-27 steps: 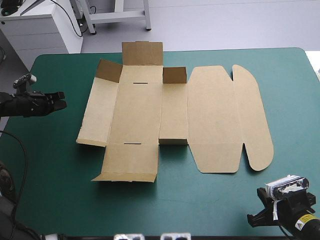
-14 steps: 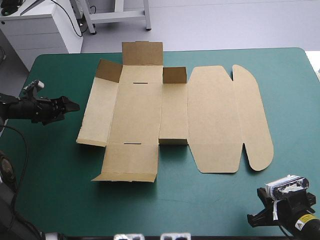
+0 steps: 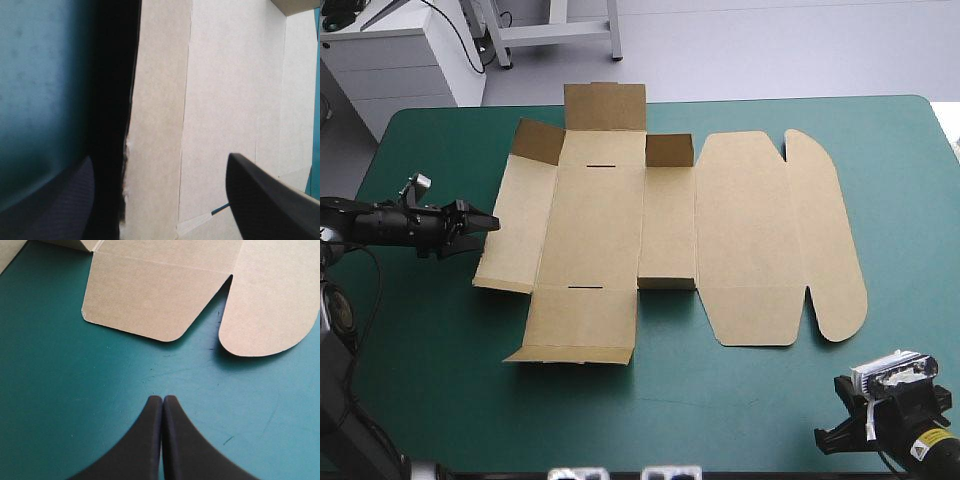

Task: Fold the box

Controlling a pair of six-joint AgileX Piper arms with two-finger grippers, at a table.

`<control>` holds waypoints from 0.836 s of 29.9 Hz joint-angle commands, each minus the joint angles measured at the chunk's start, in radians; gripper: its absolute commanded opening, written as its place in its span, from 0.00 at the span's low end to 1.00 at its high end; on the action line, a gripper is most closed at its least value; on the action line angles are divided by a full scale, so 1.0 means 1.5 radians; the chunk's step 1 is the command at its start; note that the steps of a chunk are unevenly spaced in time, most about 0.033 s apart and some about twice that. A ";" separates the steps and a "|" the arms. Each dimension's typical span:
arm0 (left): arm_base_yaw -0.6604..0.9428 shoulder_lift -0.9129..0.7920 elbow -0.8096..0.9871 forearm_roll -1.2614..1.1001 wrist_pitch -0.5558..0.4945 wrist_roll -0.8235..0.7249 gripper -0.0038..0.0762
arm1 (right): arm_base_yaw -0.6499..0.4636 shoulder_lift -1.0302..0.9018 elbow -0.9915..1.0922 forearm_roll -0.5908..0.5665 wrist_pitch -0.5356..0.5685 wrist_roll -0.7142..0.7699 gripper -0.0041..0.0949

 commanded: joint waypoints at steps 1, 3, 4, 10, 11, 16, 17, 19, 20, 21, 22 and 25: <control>-0.024 -0.015 -0.024 -0.044 0.038 0.005 0.69 | 0.000 0.010 -0.021 0.005 -0.038 -0.002 0.02; -0.042 -0.005 -0.031 -0.042 0.040 0.005 0.69 | 0.000 0.010 -0.021 0.005 -0.038 -0.002 0.02; -0.049 -0.001 -0.036 -0.044 0.040 0.005 0.69 | 0.000 0.010 -0.021 0.005 -0.038 -0.002 0.02; -0.104 0.016 -0.080 -0.029 0.042 -0.002 0.68 | 0.000 0.010 -0.021 0.007 -0.037 -0.002 0.02; -0.113 0.017 -0.086 -0.021 0.042 -0.009 0.67 | 0.000 0.010 -0.021 0.007 -0.037 -0.002 0.02; -0.140 0.034 -0.126 0.031 0.069 -0.043 0.60 | 0.000 0.010 -0.021 0.007 -0.037 -0.002 0.02; -0.142 0.038 -0.135 0.046 0.072 -0.055 0.57 | 0.000 0.010 -0.021 0.006 -0.037 -0.002 0.02; -0.151 0.040 -0.143 0.073 0.072 -0.067 0.50 | 0.000 0.010 -0.021 0.006 -0.037 -0.002 0.02; -0.153 0.040 -0.144 0.083 0.072 -0.067 0.47 | 0.000 0.010 -0.021 0.006 -0.037 -0.002 0.02; -0.155 0.040 -0.144 0.086 0.072 -0.067 0.43 | 0.000 0.010 -0.021 0.006 -0.037 -0.002 0.02; -0.155 0.040 -0.144 0.091 0.072 -0.067 0.39 | 0.000 0.010 -0.021 0.006 -0.037 -0.002 0.02; -0.156 0.040 -0.144 0.110 0.072 -0.075 0.29 | 0.000 0.010 -0.021 0.006 -0.037 -0.002 0.02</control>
